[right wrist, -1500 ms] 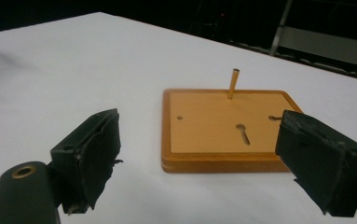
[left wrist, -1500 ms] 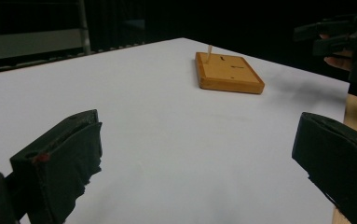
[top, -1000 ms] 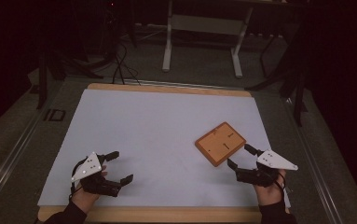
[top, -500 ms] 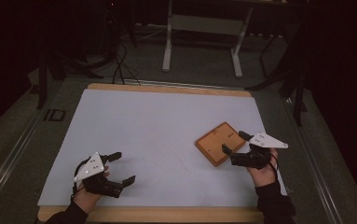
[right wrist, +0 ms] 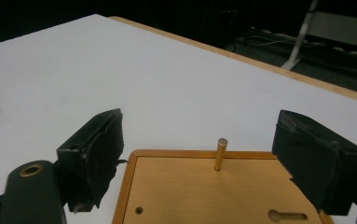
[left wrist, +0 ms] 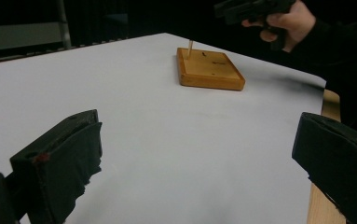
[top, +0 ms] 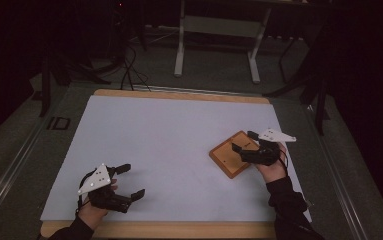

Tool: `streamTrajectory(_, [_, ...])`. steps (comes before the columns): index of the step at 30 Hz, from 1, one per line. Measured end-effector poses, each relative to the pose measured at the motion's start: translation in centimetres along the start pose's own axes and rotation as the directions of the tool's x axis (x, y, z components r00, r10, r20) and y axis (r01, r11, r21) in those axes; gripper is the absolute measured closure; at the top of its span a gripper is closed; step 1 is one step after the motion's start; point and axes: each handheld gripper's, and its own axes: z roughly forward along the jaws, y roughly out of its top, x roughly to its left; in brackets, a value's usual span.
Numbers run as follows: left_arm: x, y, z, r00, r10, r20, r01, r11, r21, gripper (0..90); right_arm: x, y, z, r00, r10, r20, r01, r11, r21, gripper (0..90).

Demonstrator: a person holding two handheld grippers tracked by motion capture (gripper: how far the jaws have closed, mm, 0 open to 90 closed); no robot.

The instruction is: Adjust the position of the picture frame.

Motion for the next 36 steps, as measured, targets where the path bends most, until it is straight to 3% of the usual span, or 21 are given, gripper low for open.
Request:
streamTrajectory(5, [0.2, -0.1, -0.1, 0.9999, -0.011, -0.001, 0.011, 0.9999, -0.003, 1.7, -0.8, -0.6, 1.5, 0.9997, 0.022, 0.01, -0.022, 0.999, 0.037, 23.9])
streamTrajectory(13, [0.1, -0.2, -0.1, 1.0, -0.005, 0.001, 0.005, 1.0, 0.005, 1.7, -1.5, -1.5, 3.3, 0.9991, 0.013, 0.04, -0.016, 0.997, 0.075, 33.7])
streamTrajectory(25, [0.2, -0.3, -0.3, 0.9999, -0.015, -0.001, 0.015, 0.9999, 0.001, 1.7, -2.5, -2.6, 5.7, 0.998, 0.031, 0.055, -0.04, 0.985, 0.169, 53.6])
streamTrajectory(36, [0.2, -0.4, -0.3, 0.9999, -0.017, -0.001, 0.017, 0.9998, 0.006, 1.7, -2.3, -2.9, 6.5, 0.9975, 0.036, 0.061, -0.046, 0.984, 0.174, 68.9])
